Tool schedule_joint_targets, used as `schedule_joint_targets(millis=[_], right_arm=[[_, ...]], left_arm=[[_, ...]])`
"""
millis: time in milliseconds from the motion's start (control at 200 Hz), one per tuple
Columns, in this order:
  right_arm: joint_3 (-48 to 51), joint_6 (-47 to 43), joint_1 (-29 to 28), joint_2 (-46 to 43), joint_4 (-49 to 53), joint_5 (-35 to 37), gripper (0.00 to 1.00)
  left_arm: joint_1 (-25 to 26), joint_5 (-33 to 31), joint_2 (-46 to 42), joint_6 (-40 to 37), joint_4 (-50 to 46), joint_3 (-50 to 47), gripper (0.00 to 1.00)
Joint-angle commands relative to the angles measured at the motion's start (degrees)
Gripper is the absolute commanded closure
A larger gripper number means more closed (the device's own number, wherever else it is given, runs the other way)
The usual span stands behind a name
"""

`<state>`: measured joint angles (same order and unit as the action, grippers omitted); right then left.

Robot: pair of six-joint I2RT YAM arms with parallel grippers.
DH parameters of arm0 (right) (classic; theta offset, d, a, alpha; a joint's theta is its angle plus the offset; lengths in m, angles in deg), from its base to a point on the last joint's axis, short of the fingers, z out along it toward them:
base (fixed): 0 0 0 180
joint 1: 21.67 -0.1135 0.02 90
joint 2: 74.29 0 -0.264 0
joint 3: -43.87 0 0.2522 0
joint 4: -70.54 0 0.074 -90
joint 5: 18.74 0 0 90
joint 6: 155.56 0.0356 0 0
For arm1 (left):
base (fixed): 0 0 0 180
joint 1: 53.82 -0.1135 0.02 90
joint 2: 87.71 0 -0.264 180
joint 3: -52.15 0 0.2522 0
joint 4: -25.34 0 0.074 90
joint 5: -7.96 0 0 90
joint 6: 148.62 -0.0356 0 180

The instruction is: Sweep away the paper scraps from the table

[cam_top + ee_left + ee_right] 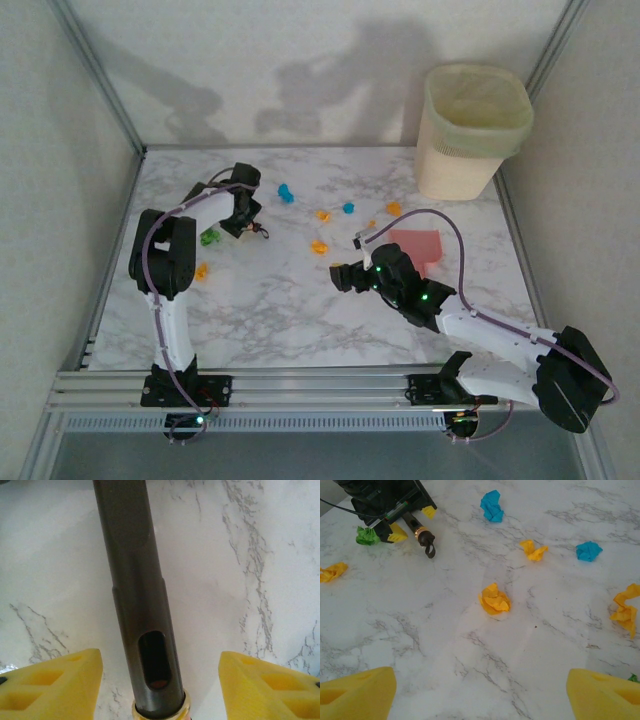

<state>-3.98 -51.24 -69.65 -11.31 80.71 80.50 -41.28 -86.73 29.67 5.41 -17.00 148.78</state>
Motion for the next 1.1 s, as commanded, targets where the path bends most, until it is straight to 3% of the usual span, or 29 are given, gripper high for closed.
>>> schedule_joint_targets(millis=[0, 305, 636, 936, 1096], right_arm=[[-1.55, 0.4, 0.25, -0.94, -0.19, 0.57, 0.11], [-1.55, 0.41, 0.2, -1.19, -0.12, 0.6, 0.11], [-1.4, 0.52, 0.18, -1.63, -0.1, 1.12, 0.11], [-1.32, 0.74, 0.17, -1.63, -0.16, 1.11, 0.11], [-1.33, 1.35, 0.18, -1.57, -0.23, 1.68, 0.11]], left_arm=[[0.04, -1.79, 1.37, -1.18, -1.99, 1.39, 0.38], [-0.38, -1.38, 3.18, -2.16, -2.01, 1.87, 0.42], [-0.33, -0.93, 2.85, -2.75, -1.55, 1.08, 0.67], [0.89, -3.24, -3.37, -4.46, -0.16, -4.12, 1.0], [2.98, -6.61, -9.92, -5.58, 0.34, -7.83, 1.0]])
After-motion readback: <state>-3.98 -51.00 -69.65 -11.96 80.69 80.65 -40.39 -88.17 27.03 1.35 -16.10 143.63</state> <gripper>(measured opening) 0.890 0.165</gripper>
